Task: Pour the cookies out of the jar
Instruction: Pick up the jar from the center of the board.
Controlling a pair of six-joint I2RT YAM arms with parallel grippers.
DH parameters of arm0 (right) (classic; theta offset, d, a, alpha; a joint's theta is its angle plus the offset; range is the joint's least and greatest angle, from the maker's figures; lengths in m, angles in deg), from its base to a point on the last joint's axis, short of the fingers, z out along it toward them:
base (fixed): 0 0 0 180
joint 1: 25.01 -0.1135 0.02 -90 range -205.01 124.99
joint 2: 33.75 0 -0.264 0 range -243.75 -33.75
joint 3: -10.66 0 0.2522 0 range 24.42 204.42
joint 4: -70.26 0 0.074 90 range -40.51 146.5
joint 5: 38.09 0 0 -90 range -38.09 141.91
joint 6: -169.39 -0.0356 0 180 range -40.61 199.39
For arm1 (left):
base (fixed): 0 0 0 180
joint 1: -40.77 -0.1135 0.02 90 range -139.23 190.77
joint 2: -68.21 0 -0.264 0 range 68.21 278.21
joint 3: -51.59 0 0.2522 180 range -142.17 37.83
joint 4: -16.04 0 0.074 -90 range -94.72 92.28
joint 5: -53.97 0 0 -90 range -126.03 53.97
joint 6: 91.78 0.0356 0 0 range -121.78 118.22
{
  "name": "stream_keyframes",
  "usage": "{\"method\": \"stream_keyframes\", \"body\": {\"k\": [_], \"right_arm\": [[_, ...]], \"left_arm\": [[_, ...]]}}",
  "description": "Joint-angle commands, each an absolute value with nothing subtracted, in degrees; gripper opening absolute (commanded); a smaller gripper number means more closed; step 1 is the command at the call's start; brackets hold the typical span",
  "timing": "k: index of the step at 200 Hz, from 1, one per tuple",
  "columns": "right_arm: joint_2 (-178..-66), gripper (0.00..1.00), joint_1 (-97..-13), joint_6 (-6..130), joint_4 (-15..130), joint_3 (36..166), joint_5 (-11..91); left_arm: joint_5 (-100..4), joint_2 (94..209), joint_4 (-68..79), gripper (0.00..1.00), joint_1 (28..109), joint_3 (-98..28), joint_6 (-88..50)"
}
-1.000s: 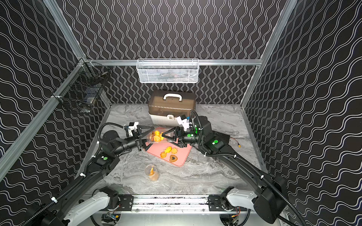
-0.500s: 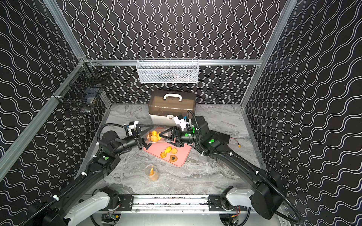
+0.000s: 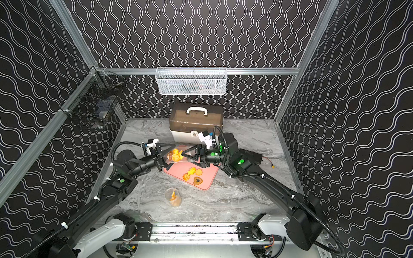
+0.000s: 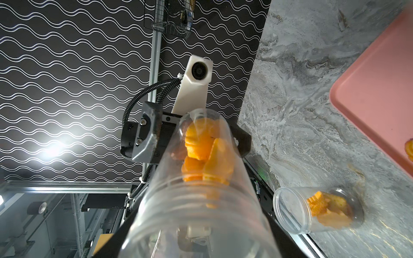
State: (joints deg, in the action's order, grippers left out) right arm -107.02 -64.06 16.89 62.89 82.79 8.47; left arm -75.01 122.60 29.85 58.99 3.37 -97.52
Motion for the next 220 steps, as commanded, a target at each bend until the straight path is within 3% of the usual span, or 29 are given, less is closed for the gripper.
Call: {"method": "stream_keyframes", "body": {"k": [1, 141, 183, 205, 220], "right_arm": [[-106.93, 0.68, -64.17, 16.29, 64.31, 82.51, 8.94], [-106.87, 0.78, -64.13, 16.73, 63.77, 82.49, 9.61], [-106.63, 0.89, -64.17, 16.96, 62.99, 82.52, 9.97], [-106.38, 1.00, -64.16, 17.59, 61.78, 82.78, 10.31], [-106.01, 1.00, -64.13, 18.00, 60.90, 82.94, 10.29]], "left_arm": [[-75.41, 122.24, 34.45, 0.79, 59.05, 3.47, -98.86], [-74.99, 122.99, 38.16, 0.69, 59.05, 5.04, -100.66], [-74.96, 122.88, 38.15, 0.67, 59.05, 5.32, -100.79], [-75.00, 122.88, 38.29, 0.67, 59.05, 5.47, -100.90], [-75.14, 122.88, 38.23, 0.67, 59.05, 5.53, -100.82]]}}
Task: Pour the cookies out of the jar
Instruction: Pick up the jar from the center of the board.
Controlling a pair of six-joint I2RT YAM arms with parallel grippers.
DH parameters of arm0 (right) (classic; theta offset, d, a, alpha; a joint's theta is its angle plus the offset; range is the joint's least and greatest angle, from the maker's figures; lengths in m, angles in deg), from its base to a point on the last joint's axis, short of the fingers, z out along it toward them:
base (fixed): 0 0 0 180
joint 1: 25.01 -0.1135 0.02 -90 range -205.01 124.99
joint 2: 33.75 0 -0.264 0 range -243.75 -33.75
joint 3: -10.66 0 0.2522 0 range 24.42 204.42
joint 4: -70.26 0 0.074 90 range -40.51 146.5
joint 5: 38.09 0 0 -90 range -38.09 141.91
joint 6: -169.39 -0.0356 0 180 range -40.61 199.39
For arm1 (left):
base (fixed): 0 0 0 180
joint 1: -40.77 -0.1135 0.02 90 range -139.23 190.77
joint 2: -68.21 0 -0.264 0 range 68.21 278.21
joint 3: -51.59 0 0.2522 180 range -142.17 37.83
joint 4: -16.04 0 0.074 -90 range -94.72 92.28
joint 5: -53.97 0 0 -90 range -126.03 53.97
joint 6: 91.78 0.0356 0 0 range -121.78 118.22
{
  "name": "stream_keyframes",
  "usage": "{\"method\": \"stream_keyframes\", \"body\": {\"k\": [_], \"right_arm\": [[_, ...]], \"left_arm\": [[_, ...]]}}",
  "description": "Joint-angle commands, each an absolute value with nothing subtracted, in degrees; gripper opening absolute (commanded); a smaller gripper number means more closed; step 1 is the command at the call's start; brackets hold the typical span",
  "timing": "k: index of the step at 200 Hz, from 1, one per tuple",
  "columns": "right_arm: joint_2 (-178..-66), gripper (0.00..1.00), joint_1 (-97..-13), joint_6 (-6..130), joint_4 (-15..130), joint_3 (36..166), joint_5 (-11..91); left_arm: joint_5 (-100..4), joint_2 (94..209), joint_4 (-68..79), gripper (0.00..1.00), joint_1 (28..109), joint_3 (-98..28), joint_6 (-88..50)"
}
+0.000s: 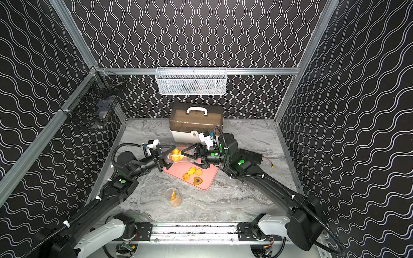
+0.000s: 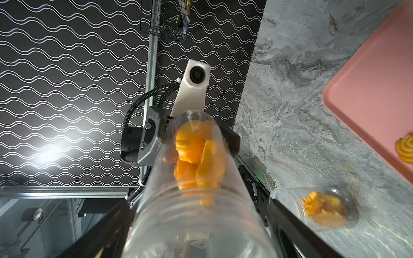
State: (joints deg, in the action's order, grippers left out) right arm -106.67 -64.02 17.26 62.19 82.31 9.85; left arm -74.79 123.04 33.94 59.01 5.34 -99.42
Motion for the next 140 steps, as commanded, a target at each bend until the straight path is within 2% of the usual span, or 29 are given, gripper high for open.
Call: {"method": "stream_keyframes", "body": {"k": [1, 66, 140], "right_arm": [[-106.00, 1.00, -64.13, 18.07, 60.90, 82.95, 10.27], [-102.81, 1.00, -62.93, 21.56, 53.62, 83.92, 11.31], [-103.45, 1.00, -60.43, 21.48, 52.19, 85.18, 6.32]], "left_arm": [[-75.14, 122.92, 38.23, 0.67, 59.05, 5.51, -100.87], [-75.49, 122.88, 38.83, 0.67, 59.05, 6.15, -101.24], [-75.96, 123.31, 40.97, 0.67, 59.05, 7.00, -102.48]]}}
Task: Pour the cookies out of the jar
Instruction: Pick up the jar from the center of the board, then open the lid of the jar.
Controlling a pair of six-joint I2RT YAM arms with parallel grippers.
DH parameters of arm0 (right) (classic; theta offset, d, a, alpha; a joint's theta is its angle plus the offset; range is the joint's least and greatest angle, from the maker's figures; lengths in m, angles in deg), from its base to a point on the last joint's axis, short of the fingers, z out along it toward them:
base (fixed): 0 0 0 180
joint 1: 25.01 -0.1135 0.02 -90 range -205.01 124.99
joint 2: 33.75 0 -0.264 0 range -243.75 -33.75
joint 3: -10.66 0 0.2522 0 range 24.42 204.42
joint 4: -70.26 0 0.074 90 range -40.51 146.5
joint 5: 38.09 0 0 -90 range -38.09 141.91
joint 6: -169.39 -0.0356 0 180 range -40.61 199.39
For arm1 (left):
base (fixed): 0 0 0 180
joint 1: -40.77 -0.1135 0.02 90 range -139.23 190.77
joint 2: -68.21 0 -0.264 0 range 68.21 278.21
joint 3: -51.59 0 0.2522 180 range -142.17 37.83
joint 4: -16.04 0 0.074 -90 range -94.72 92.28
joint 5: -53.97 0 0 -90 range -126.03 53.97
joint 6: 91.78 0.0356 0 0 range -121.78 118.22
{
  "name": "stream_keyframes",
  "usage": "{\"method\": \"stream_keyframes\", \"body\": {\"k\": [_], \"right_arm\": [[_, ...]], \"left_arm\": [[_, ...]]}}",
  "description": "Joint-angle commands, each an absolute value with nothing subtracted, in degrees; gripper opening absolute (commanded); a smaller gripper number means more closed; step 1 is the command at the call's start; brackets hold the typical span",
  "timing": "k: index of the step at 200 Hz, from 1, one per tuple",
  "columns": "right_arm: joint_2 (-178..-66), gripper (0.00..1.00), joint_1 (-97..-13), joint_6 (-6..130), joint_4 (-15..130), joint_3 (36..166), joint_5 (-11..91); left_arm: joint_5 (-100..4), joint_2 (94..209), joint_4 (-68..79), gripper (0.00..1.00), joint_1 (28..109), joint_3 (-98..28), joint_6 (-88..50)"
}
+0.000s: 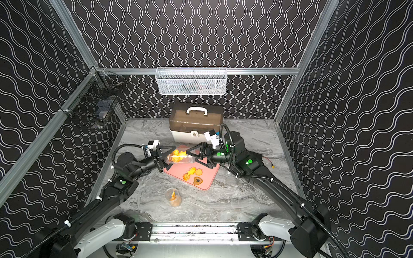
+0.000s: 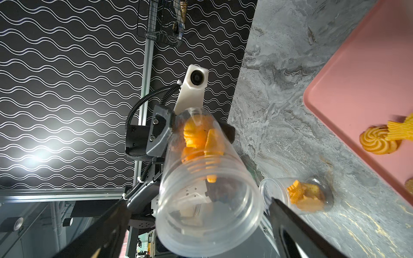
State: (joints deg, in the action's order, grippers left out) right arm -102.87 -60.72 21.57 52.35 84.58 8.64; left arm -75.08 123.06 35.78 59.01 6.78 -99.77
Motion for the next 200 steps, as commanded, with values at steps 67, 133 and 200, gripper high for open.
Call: {"method": "stream_keyframes", "body": {"k": [67, 133, 200], "right_arm": [[-104.40, 0.92, -60.43, 19.46, 55.29, 84.63, 5.46], [-103.80, 0.87, -60.33, 19.69, 55.19, 84.64, 6.38], [-103.53, 0.77, -60.11, 18.49, 57.37, 83.57, 6.03]], "left_arm": [[-76.25, 123.52, 40.60, 0.67, 59.04, 6.28, -102.32], [-76.20, 123.13, 40.00, 0.67, 59.04, 6.19, -102.19], [-76.21, 123.10, 40.16, 0.67, 59.05, 6.28, -102.23]]}}
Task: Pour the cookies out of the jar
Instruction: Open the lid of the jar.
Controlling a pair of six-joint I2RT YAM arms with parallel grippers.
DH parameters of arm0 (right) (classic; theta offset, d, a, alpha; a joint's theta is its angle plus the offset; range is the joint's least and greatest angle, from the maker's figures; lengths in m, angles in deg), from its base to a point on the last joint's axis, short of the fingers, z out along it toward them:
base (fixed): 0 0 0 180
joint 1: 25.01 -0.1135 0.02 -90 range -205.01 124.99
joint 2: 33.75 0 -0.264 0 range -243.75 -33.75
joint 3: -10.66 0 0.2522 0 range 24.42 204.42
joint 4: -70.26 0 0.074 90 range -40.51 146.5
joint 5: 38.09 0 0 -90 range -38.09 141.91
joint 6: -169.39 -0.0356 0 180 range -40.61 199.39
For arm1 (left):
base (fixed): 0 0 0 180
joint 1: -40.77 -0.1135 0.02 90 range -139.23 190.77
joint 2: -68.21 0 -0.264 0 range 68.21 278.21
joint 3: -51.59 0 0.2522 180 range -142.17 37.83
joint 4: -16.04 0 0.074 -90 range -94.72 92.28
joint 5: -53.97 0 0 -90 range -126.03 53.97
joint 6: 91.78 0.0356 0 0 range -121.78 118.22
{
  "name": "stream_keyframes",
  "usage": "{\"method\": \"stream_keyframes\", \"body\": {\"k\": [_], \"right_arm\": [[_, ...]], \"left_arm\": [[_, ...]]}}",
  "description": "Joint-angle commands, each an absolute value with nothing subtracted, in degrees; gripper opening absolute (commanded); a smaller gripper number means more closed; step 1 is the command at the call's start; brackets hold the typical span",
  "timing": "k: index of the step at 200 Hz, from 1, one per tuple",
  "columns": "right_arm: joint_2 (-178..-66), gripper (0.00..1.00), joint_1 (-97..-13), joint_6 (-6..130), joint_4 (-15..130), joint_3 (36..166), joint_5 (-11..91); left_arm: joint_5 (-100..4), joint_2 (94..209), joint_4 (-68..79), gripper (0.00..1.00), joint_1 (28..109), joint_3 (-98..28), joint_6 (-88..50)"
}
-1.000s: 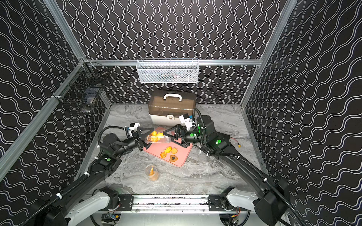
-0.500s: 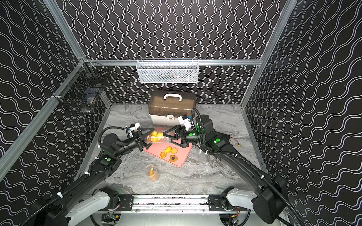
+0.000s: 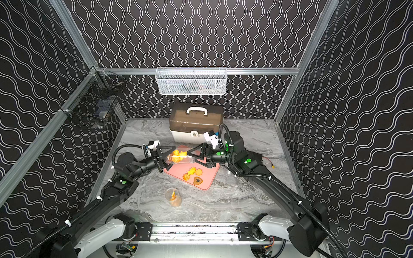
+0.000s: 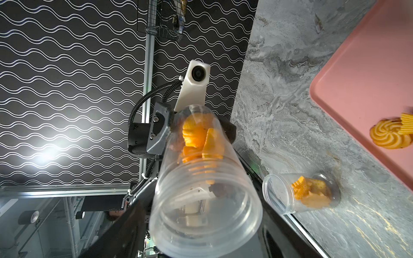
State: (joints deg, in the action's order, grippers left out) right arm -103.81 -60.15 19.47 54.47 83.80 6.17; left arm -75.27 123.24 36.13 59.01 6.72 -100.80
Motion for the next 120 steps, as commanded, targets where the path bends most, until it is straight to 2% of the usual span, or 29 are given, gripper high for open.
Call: {"method": "stream_keyframes", "body": {"k": [1, 53, 120], "right_arm": [[-103.53, 0.77, -60.10, 18.49, 57.37, 83.57, 6.03], [-103.62, 0.73, -60.07, 18.48, 57.80, 83.22, 6.09], [-102.43, 0.73, -59.53, 21.61, 53.97, 83.40, 6.95]], "left_arm": [[-76.20, 123.08, 40.20, 0.67, 59.05, 6.28, -102.23], [-76.23, 123.23, 40.38, 0.67, 59.04, 6.37, -102.28], [-76.15, 122.86, 40.08, 0.67, 59.05, 6.81, -102.37]]}}
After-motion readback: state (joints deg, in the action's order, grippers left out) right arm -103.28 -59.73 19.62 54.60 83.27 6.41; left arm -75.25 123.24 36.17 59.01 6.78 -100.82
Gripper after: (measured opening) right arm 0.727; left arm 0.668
